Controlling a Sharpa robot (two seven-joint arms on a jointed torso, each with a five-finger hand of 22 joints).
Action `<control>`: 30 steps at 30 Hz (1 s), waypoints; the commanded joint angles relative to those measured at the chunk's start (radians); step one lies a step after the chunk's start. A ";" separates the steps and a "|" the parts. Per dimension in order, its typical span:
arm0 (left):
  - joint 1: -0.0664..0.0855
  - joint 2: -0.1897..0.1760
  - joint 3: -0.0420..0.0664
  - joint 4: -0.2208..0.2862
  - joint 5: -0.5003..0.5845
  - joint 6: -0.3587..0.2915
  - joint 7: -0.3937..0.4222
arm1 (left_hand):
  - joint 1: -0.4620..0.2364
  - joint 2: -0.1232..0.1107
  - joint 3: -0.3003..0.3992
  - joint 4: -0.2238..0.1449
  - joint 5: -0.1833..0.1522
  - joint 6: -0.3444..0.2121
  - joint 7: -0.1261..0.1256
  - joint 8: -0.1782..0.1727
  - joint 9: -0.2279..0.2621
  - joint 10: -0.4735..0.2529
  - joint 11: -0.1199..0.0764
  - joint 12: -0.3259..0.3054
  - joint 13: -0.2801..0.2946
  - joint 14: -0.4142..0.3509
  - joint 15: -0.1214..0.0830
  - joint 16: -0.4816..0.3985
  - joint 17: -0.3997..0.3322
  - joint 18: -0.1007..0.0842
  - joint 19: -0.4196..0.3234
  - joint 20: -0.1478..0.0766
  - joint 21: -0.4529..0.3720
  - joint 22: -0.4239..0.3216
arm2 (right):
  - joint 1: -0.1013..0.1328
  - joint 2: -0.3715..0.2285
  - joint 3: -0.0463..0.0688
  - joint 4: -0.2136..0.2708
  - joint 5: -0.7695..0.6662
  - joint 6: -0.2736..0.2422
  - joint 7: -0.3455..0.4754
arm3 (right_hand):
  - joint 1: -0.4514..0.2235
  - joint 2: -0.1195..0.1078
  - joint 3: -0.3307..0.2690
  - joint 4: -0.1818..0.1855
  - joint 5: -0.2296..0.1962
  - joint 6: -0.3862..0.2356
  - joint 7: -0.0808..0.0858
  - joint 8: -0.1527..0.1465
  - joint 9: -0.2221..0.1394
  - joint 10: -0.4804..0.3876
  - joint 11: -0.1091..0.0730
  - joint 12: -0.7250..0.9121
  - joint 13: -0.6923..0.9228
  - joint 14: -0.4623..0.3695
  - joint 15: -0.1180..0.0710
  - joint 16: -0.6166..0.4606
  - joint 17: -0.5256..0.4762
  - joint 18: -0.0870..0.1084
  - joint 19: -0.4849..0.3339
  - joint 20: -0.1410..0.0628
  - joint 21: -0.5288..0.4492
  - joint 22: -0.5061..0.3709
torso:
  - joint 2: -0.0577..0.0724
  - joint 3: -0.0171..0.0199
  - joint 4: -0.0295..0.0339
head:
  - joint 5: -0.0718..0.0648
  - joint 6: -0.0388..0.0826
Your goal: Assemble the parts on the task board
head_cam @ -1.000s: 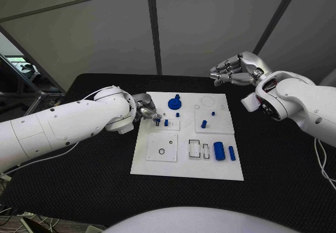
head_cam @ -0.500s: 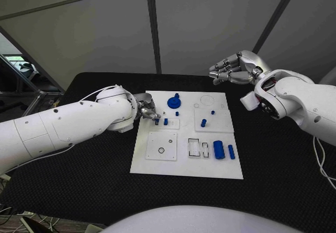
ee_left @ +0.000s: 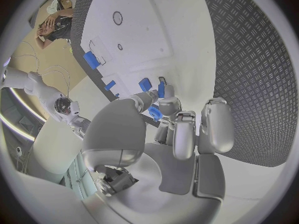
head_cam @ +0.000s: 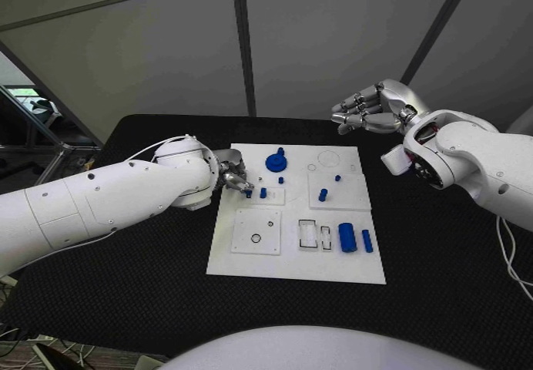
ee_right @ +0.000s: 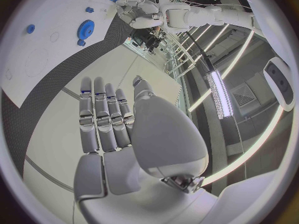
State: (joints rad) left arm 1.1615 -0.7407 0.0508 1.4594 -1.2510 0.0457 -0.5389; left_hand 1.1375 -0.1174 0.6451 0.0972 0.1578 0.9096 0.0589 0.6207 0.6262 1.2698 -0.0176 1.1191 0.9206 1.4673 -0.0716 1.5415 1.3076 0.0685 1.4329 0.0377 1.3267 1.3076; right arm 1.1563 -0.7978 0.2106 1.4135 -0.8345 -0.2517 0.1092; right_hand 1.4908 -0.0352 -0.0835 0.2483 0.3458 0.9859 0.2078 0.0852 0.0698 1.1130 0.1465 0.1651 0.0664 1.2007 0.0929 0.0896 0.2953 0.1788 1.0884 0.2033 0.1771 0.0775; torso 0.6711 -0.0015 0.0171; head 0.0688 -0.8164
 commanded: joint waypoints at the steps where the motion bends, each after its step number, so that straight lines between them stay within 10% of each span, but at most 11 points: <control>1: 0.000 0.004 -0.002 -0.003 -0.015 0.020 -0.007 | -0.003 0.010 0.139 -0.131 0.006 0.001 -0.006 0.007 0.002 0.012 -0.004 0.006 0.001 0.094 -0.005 0.006 0.232 -0.005 0.007 -0.002 0.006 0.074 | 0.001 0.001 0.000 0.001 -0.003 0.007 0.006 | -0.003 0.003 -0.008 0.000 0.006 0.001 0.002 -0.002 0.001 -0.007 -0.001 0.007 -0.001 0.002 0.003 -0.005 -0.001 0.005 0.008 0.002 -0.005 -0.001 | 0.000 -0.0002 0.0003 | 0.002 0.001; 30: -0.002 -0.003 -0.006 0.015 -0.023 0.058 -0.010 | -0.016 0.005 0.152 -0.141 0.021 0.002 -0.007 0.013 0.006 0.016 -0.005 0.010 0.006 0.094 -0.007 0.006 0.232 -0.005 0.008 -0.004 0.005 0.074 | 0.000 0.001 0.000 -0.002 -0.003 0.014 0.005 | -0.002 0.004 -0.008 -0.001 0.007 0.001 0.002 -0.002 0.001 -0.007 -0.001 0.008 -0.001 0.002 0.002 -0.005 -0.001 0.005 0.009 0.002 -0.006 -0.002 | 0.000 -0.0001 0.0003 | 0.007 -0.005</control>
State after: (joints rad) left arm 1.1615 -0.7444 0.0472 1.4715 -1.2683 0.0774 -0.5415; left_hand 1.1291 -0.1156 0.6542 0.0936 0.1776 0.9095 0.0591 0.6273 0.6313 1.2732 -0.0144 1.1259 0.9256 1.4674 -0.0713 1.5415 1.3076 0.0685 1.4365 0.0341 1.3266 1.3075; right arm 1.1549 -0.7975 0.2106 1.4113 -0.8357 -0.2450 0.1091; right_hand 1.4909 -0.0352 -0.0835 0.2483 0.3506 0.9859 0.2078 0.0852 0.0696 1.1130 0.1465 0.1689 0.0664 1.2007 0.0929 0.0896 0.2955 0.1787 1.0923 0.2072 0.1771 0.0768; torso 0.6704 -0.0019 0.0183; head 0.0749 -0.8216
